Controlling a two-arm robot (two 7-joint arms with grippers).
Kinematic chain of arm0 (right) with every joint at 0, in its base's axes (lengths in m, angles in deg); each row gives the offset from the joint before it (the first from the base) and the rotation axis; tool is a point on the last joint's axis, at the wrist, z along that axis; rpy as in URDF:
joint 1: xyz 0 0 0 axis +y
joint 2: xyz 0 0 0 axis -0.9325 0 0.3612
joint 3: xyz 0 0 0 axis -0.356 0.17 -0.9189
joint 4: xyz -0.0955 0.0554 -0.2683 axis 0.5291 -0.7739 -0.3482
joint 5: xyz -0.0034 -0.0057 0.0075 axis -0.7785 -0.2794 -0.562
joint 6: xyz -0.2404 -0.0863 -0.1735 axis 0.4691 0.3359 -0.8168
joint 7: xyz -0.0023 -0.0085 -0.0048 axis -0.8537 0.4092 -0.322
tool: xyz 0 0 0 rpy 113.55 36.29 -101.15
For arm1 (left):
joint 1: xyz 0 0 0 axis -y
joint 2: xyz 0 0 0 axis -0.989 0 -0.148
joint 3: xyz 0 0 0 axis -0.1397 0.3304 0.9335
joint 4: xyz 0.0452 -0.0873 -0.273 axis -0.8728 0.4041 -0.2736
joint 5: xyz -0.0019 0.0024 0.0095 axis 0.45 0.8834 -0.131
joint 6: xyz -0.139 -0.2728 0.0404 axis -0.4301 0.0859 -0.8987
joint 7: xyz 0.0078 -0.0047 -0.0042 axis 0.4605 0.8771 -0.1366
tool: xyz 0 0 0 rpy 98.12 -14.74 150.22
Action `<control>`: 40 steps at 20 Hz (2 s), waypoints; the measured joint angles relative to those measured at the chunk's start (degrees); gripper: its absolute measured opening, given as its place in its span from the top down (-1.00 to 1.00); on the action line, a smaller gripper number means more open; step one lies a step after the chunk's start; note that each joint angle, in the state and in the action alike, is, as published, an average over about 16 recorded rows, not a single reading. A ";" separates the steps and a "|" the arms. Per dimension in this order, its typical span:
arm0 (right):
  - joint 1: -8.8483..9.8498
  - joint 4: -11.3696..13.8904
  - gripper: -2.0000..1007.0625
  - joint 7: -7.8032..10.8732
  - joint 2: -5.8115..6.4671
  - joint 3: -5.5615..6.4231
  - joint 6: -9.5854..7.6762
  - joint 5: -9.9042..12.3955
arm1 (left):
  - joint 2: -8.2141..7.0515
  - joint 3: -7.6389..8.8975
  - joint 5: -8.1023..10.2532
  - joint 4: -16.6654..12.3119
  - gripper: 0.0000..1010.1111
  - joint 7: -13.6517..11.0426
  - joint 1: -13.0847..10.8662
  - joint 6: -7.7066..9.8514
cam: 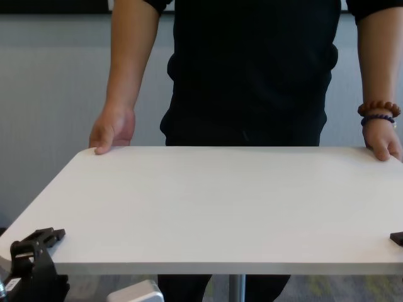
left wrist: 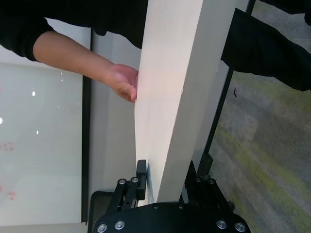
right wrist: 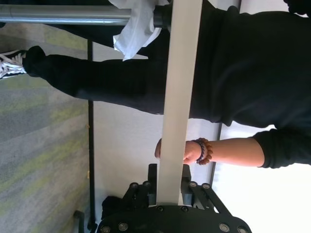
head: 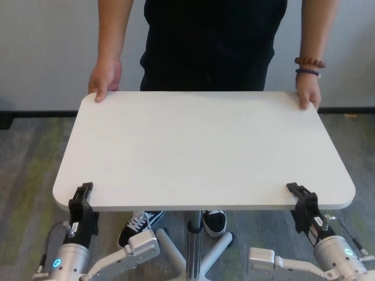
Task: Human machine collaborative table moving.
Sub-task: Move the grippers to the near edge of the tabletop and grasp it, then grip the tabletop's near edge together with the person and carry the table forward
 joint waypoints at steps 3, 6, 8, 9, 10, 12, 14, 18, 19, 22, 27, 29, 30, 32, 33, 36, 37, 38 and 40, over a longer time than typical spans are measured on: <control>0.00 0.00 0.47 -0.01 0.00 0.00 0.00 -0.01 | 0.00 0.00 -0.01 0.00 0.07 0.00 0.00 0.00; 0.00 0.00 0.54 -0.02 0.00 0.00 0.00 -0.02 | 0.00 0.00 -0.02 0.00 0.11 0.00 0.00 0.00; 0.00 0.00 0.56 -0.03 0.00 0.00 0.00 -0.02 | 0.00 0.00 -0.02 0.00 0.14 0.01 0.01 0.00; 0.00 0.00 0.57 -0.03 0.00 0.00 0.00 -0.02 | 0.00 0.00 -0.02 0.00 0.16 0.01 0.01 0.00; 0.00 0.00 0.57 -0.03 0.00 0.00 0.00 -0.02 | 0.00 0.00 -0.03 0.00 0.17 0.01 0.01 0.00; 0.00 0.00 0.57 -0.03 0.00 0.00 0.00 -0.01 | 0.00 0.00 -0.03 0.00 0.20 0.01 0.00 0.00; 0.00 -0.01 0.57 -0.03 0.00 0.00 0.00 -0.01 | 0.00 0.00 -0.04 0.00 0.23 0.01 0.00 0.00; 0.01 -0.01 0.57 -0.02 0.00 0.00 0.01 0.01 | 0.00 0.00 -0.04 0.00 0.28 0.02 0.00 0.00; 0.01 -0.02 0.57 -0.01 0.00 0.00 0.01 0.01 | 0.00 0.00 -0.04 0.00 0.30 0.02 0.00 0.00; 0.01 -0.02 0.57 0.00 0.00 0.00 0.01 0.02 | 0.00 0.00 -0.04 0.00 0.34 0.03 0.00 0.00; 0.01 -0.02 0.57 0.02 0.00 0.00 0.01 0.03 | 0.00 0.00 -0.04 0.00 0.41 0.03 -0.01 0.00; 0.01 -0.02 0.57 0.03 0.00 0.00 0.01 0.04 | 0.00 0.00 -0.04 0.00 0.44 0.03 -0.01 0.00; 0.01 -0.02 0.57 0.03 0.00 0.00 0.01 0.04 | 0.00 0.00 -0.04 0.00 0.45 0.03 -0.01 0.00; 0.01 -0.02 0.57 0.03 0.00 0.00 0.01 0.04 | 0.00 0.00 -0.04 0.00 0.46 0.03 -0.01 0.00; 0.01 -0.02 0.57 0.04 0.00 0.00 0.01 0.04 | 0.00 0.00 -0.04 0.00 0.47 0.03 -0.01 0.00; 0.01 -0.02 0.57 0.04 0.00 0.00 0.01 0.04 | 0.00 0.00 -0.04 0.00 0.49 0.03 -0.01 0.00; 0.01 -0.02 0.57 0.04 0.00 0.00 0.01 0.04 | 0.00 0.00 -0.04 0.00 0.49 0.03 -0.01 0.00; 0.01 -0.02 0.57 0.04 0.00 0.00 0.01 0.04 | 0.00 0.00 -0.04 0.00 0.49 0.03 -0.01 0.00; 0.01 -0.02 0.57 0.04 0.00 0.00 0.01 0.04 | 0.00 0.00 -0.03 0.00 0.49 0.03 -0.01 0.00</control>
